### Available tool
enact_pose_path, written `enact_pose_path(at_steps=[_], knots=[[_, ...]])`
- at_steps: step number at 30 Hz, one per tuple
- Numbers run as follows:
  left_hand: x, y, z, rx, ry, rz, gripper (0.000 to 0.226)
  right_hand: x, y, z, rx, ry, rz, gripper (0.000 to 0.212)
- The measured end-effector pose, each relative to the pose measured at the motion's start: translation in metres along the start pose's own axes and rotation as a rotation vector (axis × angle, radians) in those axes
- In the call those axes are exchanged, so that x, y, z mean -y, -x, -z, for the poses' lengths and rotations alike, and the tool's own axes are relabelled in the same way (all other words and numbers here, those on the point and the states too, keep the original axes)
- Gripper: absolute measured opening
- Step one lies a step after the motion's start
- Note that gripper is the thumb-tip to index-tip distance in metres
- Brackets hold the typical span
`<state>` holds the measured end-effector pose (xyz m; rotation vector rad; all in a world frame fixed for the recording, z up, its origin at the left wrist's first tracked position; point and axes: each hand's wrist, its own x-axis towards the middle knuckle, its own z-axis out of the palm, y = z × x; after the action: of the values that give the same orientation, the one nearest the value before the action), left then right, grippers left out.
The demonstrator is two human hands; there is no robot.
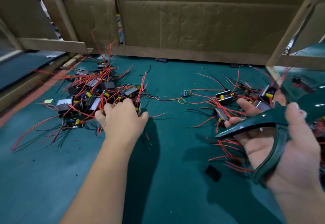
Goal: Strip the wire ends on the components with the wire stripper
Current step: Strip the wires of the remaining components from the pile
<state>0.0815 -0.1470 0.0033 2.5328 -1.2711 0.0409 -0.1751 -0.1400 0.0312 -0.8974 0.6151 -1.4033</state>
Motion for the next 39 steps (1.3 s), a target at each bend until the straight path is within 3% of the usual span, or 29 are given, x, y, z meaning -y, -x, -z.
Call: enact_pose_path(at_steps=[3, 9, 13, 16, 20, 23, 25, 29, 32, 34, 36, 39], knots=[[0.001, -0.002, 0.001, -0.102, 0.124, -0.012, 0.024, -0.003, 0.003, 0.001, 0.071, -0.034, 0.003, 0.07], [-0.006, 0.005, 0.012, -0.466, 0.599, -0.185, 0.029, -0.012, 0.009, -0.002, 0.109, -0.062, -0.067, 0.064], [-0.02, 0.014, 0.02, -0.229, 1.106, -0.255, 0.043, -0.014, 0.012, -0.004, 0.115, -0.073, -0.136, 0.062], [-0.032, 0.02, 0.022, 0.12, 1.569, -0.054, 0.036, -0.016, 0.012, -0.005, 0.133, -0.094, -0.186, 0.062], [-0.038, 0.023, 0.024, 0.441, 1.847, 0.12, 0.027, -0.017, 0.012, -0.007, 0.146, -0.127, -0.246, 0.064], [-0.038, 0.025, 0.023, 0.524, 1.921, 0.077, 0.026, -0.014, 0.011, -0.009, 0.201, -0.198, -0.341, 0.077], [-0.039, 0.028, 0.02, 0.558, 1.955, 0.009, 0.024, -0.012, 0.012, -0.009, 0.266, -0.265, -0.42, 0.073], [-0.041, 0.036, 0.015, 0.717, 1.838, -0.332, 0.034, -0.01, 0.015, -0.012, 0.364, -0.271, -0.471, 0.068], [-0.036, 0.041, 0.015, 1.052, 1.665, -0.605, 0.073, -0.01, 0.015, -0.013, 0.373, -0.249, -0.449, 0.068], [-0.034, 0.042, 0.021, 1.256, 1.714, -0.646, 0.085, -0.008, 0.014, -0.012, 0.343, -0.234, -0.427, 0.063], [-0.038, 0.042, 0.022, 1.2, 1.733, -0.554, 0.08, -0.007, 0.013, -0.012, 0.313, -0.23, -0.44, 0.069], [-0.047, 0.044, 0.015, 0.878, 1.591, -0.373, 0.029, -0.01, 0.015, -0.015, 0.326, -0.196, -0.48, 0.077]])
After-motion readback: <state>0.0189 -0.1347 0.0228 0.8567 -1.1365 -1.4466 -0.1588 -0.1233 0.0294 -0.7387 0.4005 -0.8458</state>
